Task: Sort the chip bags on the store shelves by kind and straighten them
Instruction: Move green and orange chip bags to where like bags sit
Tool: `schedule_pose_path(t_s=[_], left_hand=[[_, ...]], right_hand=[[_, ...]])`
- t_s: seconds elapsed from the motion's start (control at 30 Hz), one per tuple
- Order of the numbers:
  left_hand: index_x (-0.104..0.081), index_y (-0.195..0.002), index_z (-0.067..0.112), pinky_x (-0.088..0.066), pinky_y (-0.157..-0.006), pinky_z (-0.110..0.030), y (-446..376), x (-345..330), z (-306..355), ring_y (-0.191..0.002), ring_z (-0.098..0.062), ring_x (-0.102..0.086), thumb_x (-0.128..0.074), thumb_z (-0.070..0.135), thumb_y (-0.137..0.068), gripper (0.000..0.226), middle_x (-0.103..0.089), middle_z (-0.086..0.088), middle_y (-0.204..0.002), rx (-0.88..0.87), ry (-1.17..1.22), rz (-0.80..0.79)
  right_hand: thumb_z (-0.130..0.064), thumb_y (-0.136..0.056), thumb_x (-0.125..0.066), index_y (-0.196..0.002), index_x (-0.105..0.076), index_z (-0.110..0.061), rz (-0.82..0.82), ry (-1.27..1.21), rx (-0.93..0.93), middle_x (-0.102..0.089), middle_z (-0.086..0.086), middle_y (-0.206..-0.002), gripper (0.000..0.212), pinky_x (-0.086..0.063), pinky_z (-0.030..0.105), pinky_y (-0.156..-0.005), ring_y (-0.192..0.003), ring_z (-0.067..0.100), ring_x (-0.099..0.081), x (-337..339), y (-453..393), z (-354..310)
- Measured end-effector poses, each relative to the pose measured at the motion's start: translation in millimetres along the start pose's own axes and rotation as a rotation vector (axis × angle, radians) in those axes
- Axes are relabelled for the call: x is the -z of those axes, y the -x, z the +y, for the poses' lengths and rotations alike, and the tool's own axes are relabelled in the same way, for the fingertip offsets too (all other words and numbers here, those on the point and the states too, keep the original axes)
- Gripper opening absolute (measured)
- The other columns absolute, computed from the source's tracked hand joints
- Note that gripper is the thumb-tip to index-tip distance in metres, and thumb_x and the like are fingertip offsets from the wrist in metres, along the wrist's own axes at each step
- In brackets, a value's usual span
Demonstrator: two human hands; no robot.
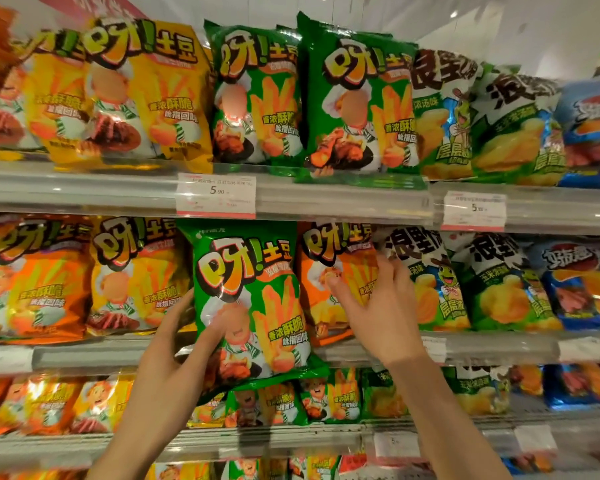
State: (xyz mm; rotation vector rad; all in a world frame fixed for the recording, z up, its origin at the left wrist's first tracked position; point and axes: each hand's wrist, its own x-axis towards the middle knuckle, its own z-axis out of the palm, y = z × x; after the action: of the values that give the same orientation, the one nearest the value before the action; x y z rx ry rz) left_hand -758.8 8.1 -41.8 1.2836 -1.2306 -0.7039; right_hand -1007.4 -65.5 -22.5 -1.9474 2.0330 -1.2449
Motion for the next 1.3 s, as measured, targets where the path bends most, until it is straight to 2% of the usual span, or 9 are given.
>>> schedule_pose_path(t_s=[0.13, 0.3, 0.47, 0.63, 0.8, 0.97, 1.07, 1.17, 1.3], left_hand=[[-0.037, -0.137, 0.052, -0.040, -0.074, -0.016, -3.3, 4.7, -1.2, -0.094, 0.018, -0.046, -0.056, 0.055, -0.081, 0.060, -0.050, 0.013, -0.130, -0.010, -0.014, -0.002], [-0.038, -0.145, 0.047, -0.040, -0.081, -0.023, -3.5, 9.8, -3.6, -0.100, 0.013, -0.048, -0.057, 0.056, -0.081, 0.067, -0.051, 0.015, -0.129, -0.008, -0.005, 0.011], [-0.038, -0.134, 0.053, -0.039, -0.072, -0.013, -1.6, 9.4, -0.3, -0.092, 0.023, -0.048, -0.057, 0.056, -0.079, 0.058, -0.048, 0.037, -0.114, 0.000, 0.012, 0.015], [-0.038, -0.138, 0.051, -0.040, -0.073, -0.014, -1.1, 14.9, -3.1, -0.097, 0.016, -0.050, -0.058, 0.054, -0.082, 0.059, -0.049, 0.034, -0.113, -0.008, -0.014, 0.016], [-0.039, -0.133, 0.055, -0.041, -0.075, -0.015, -0.1, 18.1, -5.6, -0.099, 0.015, -0.053, -0.057, 0.056, -0.080, 0.056, -0.050, 0.035, -0.120, -0.025, -0.037, 0.002], [-0.042, -0.122, 0.061, -0.044, -0.070, -0.009, 0.0, 3.3, -1.8, -0.091, 0.028, -0.054, -0.059, 0.062, -0.080, 0.046, -0.052, 0.036, -0.120, -0.049, -0.052, -0.031], [-0.040, -0.136, 0.060, -0.048, -0.087, -0.028, -3.9, -11.6, -5.7, -0.111, 0.008, -0.057, -0.057, 0.079, -0.078, 0.063, -0.052, 0.027, -0.135, -0.072, -0.098, -0.054], [-0.037, -0.144, 0.053, -0.047, -0.103, -0.042, -6.7, -31.1, -6.0, -0.127, -0.006, -0.052, -0.056, 0.067, -0.084, 0.065, -0.051, 0.020, -0.143, -0.095, -0.134, -0.100], [-0.029, -0.153, 0.041, -0.042, -0.110, -0.051, -15.9, -61.7, -1.9, -0.136, -0.021, -0.048, -0.052, 0.073, -0.086, 0.078, -0.044, 0.008, -0.154, -0.164, -0.268, -0.083]], right_hand=[[-0.090, -0.073, -0.048, -0.159, -0.006, -0.022, -0.088, -0.049, -0.068, -0.010, 0.010, -0.164, 0.117, -0.025, 0.051, -0.121, -0.150, 0.032, -0.018, -11.9, -9.4, 1.9], [-0.092, -0.065, -0.055, -0.159, -0.003, -0.024, -0.136, -0.069, -0.106, -0.014, 0.009, -0.163, 0.127, -0.028, 0.051, -0.120, -0.150, 0.031, -0.020, -19.8, -11.1, 5.9], [-0.084, -0.069, -0.063, -0.158, -0.016, -0.018, -0.077, -0.097, -0.090, -0.025, 0.011, -0.157, 0.120, -0.039, 0.045, -0.112, -0.142, 0.032, -0.035, -21.0, -13.0, 2.5], [-0.081, -0.072, -0.063, -0.151, -0.030, -0.009, 0.006, -0.059, -0.070, -0.035, 0.014, -0.152, 0.112, -0.045, 0.044, -0.105, -0.135, 0.033, -0.044, -9.3, -20.5, -6.0], [-0.083, -0.070, -0.062, -0.153, -0.030, -0.019, 0.006, -0.043, -0.016, -0.038, 0.009, -0.150, 0.109, -0.046, 0.043, -0.100, -0.133, 0.029, -0.046, 11.0, -12.5, 1.2], [-0.074, -0.072, -0.070, -0.154, -0.025, -0.031, -0.011, -0.063, 0.005, -0.039, 0.001, -0.144, 0.103, -0.042, 0.038, -0.100, -0.133, 0.023, -0.043, 33.9, 4.4, 31.1], [-0.076, -0.069, -0.069, -0.155, -0.025, -0.031, 0.027, -0.071, -0.024, -0.038, -0.001, -0.144, 0.106, -0.041, 0.036, -0.100, -0.134, 0.020, -0.042, 48.0, 13.6, 50.4], [-0.071, -0.070, -0.072, -0.156, -0.026, -0.027, 0.111, -0.119, -0.038, -0.038, -0.004, -0.138, 0.107, -0.040, 0.036, -0.101, -0.132, 0.018, -0.040, 59.8, 23.9, 69.7], [-0.065, -0.070, -0.075, -0.154, -0.031, -0.018, 0.196, -0.124, -0.054, -0.043, 0.003, -0.138, 0.106, -0.038, 0.032, -0.097, -0.128, 0.020, -0.043, 67.3, 35.1, 89.9]])
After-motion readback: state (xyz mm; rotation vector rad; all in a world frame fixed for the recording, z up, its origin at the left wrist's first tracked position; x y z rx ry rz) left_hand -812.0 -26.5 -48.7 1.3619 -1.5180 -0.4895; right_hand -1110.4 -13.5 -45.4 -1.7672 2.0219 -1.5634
